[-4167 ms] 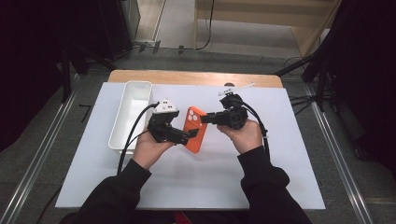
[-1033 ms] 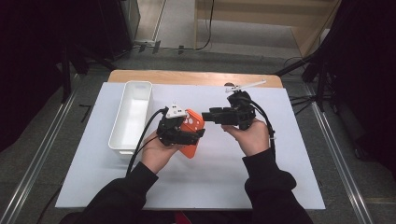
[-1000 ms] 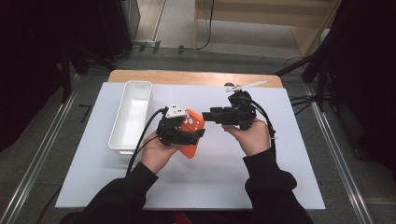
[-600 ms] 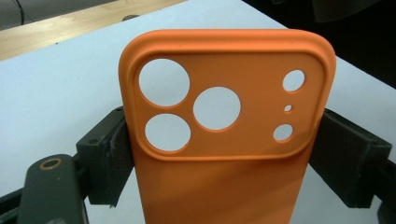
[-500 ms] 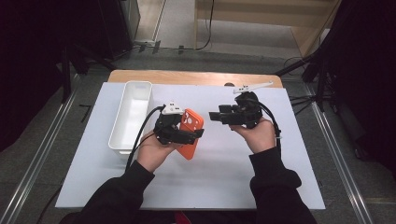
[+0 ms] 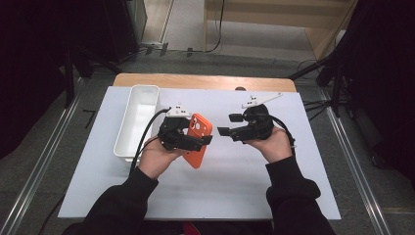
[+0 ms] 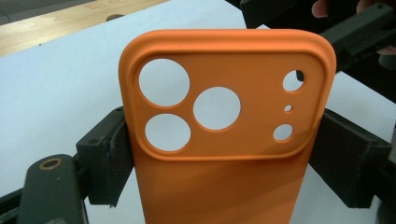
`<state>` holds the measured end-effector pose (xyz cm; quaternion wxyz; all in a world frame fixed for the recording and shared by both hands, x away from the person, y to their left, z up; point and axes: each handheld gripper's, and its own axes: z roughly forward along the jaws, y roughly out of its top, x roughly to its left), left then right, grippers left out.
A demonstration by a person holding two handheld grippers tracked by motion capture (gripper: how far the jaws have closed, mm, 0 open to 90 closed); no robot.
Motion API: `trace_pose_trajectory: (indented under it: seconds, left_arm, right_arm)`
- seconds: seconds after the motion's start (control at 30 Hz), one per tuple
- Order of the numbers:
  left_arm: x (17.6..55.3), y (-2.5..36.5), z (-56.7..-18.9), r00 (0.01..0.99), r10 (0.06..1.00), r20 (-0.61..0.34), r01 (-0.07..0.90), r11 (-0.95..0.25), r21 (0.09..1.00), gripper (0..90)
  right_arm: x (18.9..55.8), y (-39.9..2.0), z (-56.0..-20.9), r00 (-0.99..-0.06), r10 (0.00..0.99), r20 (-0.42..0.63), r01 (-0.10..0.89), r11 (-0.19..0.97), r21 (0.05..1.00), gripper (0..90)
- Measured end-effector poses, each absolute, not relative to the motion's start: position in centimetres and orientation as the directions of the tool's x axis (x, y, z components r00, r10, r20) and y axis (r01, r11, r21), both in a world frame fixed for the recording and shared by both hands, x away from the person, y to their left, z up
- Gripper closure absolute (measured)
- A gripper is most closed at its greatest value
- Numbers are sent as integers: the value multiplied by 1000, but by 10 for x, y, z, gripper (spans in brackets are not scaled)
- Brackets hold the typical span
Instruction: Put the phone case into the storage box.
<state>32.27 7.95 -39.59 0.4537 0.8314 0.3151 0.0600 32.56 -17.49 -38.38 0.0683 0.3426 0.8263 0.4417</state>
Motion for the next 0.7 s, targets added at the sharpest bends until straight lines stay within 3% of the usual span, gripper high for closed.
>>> trace_pose_trajectory:
  seconds: [0.2, 0.37, 0.7]
  left_arm:
    - [322, 81, -393, 811, 555, -184, 458, -407, 790, 160]
    - [321, 81, -391, 818, 542, -191, 456, -411, 789, 160]
    - [321, 83, -388, 841, 503, -198, 441, -426, 790, 160]
  right_arm:
    - [320, -176, -388, -787, 580, 210, 491, 384, 782, 255]
    - [309, -173, -390, -839, 523, 150, 429, 466, 774, 253]
    - [297, -178, -397, -850, 501, 164, 420, 456, 784, 252]
